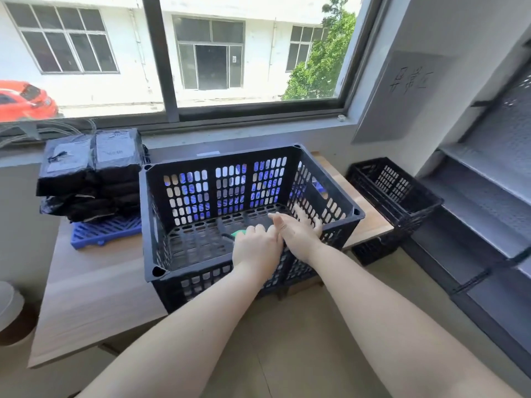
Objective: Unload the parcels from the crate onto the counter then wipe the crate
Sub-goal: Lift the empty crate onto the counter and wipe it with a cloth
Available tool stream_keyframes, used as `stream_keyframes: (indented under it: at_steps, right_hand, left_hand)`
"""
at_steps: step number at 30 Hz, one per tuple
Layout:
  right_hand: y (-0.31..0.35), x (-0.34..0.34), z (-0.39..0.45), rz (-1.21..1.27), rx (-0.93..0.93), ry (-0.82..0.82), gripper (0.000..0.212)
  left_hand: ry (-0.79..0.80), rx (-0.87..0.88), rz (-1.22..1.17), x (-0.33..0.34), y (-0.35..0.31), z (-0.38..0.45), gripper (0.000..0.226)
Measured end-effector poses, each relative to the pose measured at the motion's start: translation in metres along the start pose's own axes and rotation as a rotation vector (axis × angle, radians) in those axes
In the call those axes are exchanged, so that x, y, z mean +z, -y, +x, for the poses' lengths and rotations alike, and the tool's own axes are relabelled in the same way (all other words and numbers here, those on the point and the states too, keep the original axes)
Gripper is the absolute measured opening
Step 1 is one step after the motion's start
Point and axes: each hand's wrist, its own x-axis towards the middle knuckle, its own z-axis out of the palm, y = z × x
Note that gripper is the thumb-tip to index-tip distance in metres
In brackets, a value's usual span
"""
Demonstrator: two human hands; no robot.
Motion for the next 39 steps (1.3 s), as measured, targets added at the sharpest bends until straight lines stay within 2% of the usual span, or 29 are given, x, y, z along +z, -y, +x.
stream_keyframes:
  at_steps: [5, 7, 8, 10, 11, 14, 16, 19, 24, 26, 28, 31, 34, 39]
  right_hand:
    - [-0.014, -0.022, -0.008, 0.542, -0.04, 0.1, 0.057]
    - [-0.024, -0.033, -0.013, 0.766, -0.082, 0.129, 0.059]
    - [-0.031, -0.04, -0.013, 0.824, -0.091, 0.092, 0.058]
    - [-0.048, -0.052, -0.008, 0.823, -0.099, -0.053, 0.04]
    - [-0.059, -0.061, -0.004, 0.811, -0.104, -0.138, 0.031]
    - [-0.094, -0.087, 0.02, 0.777, -0.085, -0.397, 0.026]
    - [-0.113, -0.109, 0.035, 0.778, -0.037, -0.552, 0.021]
    - [-0.139, -0.131, 0.053, 0.788, 0.067, -0.681, 0.022]
    - [-0.172, -0.143, 0.074, 0.722, 0.146, -0.556, 0.034]
    - [-0.181, -0.147, 0.081, 0.696, 0.161, -0.496, 0.037]
    - [-0.192, -0.148, 0.087, 0.67, 0.174, -0.47, 0.04]
    - [-0.204, -0.153, 0.095, 0.664, 0.204, -0.446, 0.041]
    - [-0.212, -0.16, 0.1, 0.692, 0.216, -0.449, 0.042]
    - [-0.23, -0.17, 0.105, 0.7, 0.23, -0.47, 0.043]
  left_hand:
    - [0.026, -0.049, -0.044, 0.0, -0.038, 0.017, 0.035]
    - [0.048, -0.046, -0.053, 0.0, -0.056, 0.028, 0.034]
    - [0.06, -0.037, -0.053, 0.0, -0.065, 0.035, 0.033]
    - [0.064, -0.022, -0.066, 0.003, -0.082, 0.047, 0.035]
    - [0.057, -0.019, -0.087, 0.005, -0.091, 0.054, 0.039]
    - [0.083, 0.044, -0.159, 0.011, -0.115, 0.075, 0.058]
    - [0.116, 0.145, -0.187, 0.01, -0.131, 0.088, 0.07]
    - [0.107, 0.353, -0.14, 0.013, -0.153, 0.103, 0.071]
    - [0.283, 0.515, -0.348, 0.009, -0.163, 0.143, 0.065]
    - [0.359, 0.656, -0.408, 0.007, -0.152, 0.154, 0.063]
    - [0.346, 0.862, -0.357, 0.01, -0.136, 0.162, 0.058]
    - [0.237, 1.112, -0.226, 0.014, -0.127, 0.177, 0.048]
    - [0.234, 1.152, -0.116, 0.012, -0.145, 0.192, 0.046]
    - [0.278, 1.023, -0.089, 0.011, -0.171, 0.192, 0.049]
